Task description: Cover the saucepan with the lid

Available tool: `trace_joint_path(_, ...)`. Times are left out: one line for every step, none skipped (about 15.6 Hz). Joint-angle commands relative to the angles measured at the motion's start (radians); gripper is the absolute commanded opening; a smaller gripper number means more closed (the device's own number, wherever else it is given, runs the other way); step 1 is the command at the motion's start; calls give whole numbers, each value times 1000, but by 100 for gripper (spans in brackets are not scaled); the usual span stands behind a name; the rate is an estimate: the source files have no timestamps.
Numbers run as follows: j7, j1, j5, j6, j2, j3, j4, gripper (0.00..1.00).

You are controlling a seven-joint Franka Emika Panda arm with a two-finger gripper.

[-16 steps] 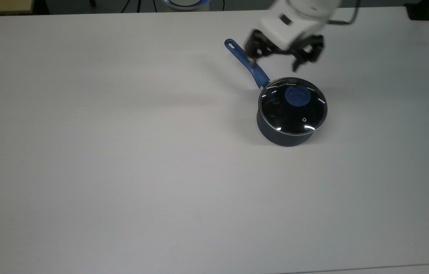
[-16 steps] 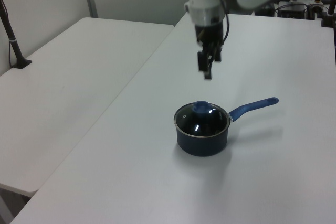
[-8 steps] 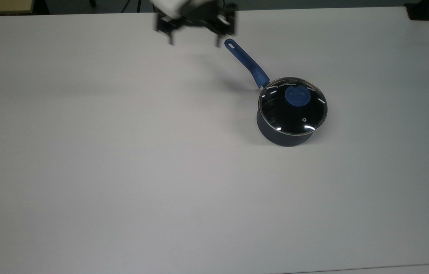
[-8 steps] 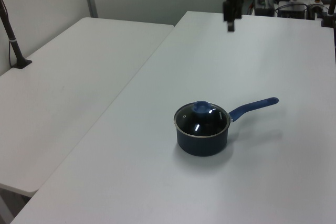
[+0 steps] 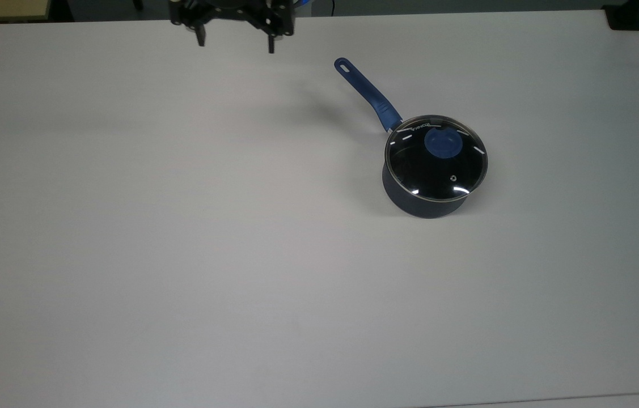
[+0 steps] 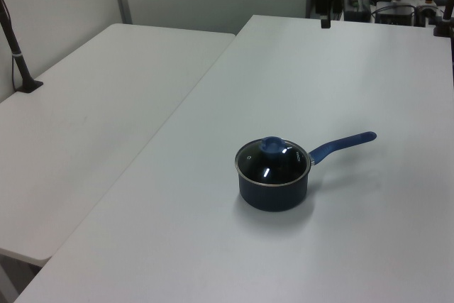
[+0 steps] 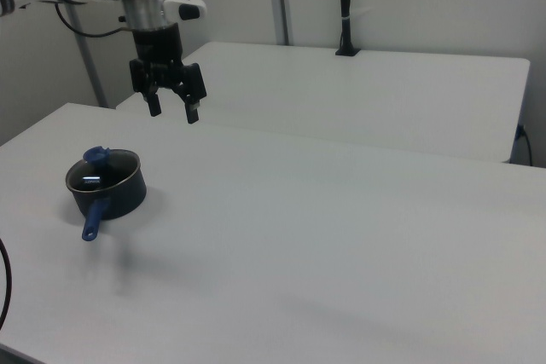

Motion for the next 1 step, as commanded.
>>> trace_joint_path(-15,-5,14,-6,-30,-9,-22,100)
